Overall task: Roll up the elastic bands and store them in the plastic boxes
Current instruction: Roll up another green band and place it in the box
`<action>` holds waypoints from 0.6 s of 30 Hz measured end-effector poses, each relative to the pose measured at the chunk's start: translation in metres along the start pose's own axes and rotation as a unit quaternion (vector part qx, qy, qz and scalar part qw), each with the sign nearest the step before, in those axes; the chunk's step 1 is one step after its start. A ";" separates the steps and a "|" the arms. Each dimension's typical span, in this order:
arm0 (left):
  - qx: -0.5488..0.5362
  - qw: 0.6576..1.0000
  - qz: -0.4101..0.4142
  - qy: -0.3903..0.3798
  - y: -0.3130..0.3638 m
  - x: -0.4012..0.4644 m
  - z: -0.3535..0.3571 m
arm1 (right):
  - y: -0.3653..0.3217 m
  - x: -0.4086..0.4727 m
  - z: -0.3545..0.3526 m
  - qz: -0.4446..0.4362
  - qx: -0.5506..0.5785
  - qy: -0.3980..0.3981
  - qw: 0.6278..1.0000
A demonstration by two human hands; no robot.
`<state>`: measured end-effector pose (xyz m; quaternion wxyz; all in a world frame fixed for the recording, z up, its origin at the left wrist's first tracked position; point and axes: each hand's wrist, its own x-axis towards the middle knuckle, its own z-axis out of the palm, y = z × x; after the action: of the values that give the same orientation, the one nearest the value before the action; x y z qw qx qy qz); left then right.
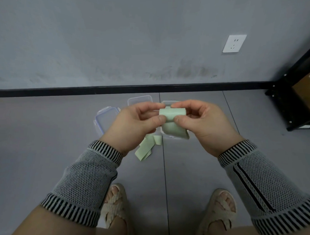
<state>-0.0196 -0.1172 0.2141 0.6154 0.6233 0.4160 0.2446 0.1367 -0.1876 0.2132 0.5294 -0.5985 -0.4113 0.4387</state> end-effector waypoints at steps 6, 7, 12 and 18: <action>-0.036 0.995 0.060 0.067 0.008 -0.001 0.004 | 0.006 0.002 0.003 0.033 0.141 0.061 0.988; -0.028 0.994 0.073 0.080 0.008 -0.001 0.005 | 0.007 0.002 0.006 0.037 0.158 0.071 0.984; -0.026 0.991 0.085 0.100 0.008 -0.002 0.014 | 0.009 0.005 0.014 0.068 0.234 0.074 0.967; -0.176 0.984 0.030 0.002 0.010 -0.003 0.012 | 0.002 0.007 0.006 0.156 0.323 -0.023 0.933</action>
<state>-0.0092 -0.1256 0.2231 0.7068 0.5174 0.3487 0.3335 0.1326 -0.1793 0.2107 0.6092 -0.4415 -0.1612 0.6387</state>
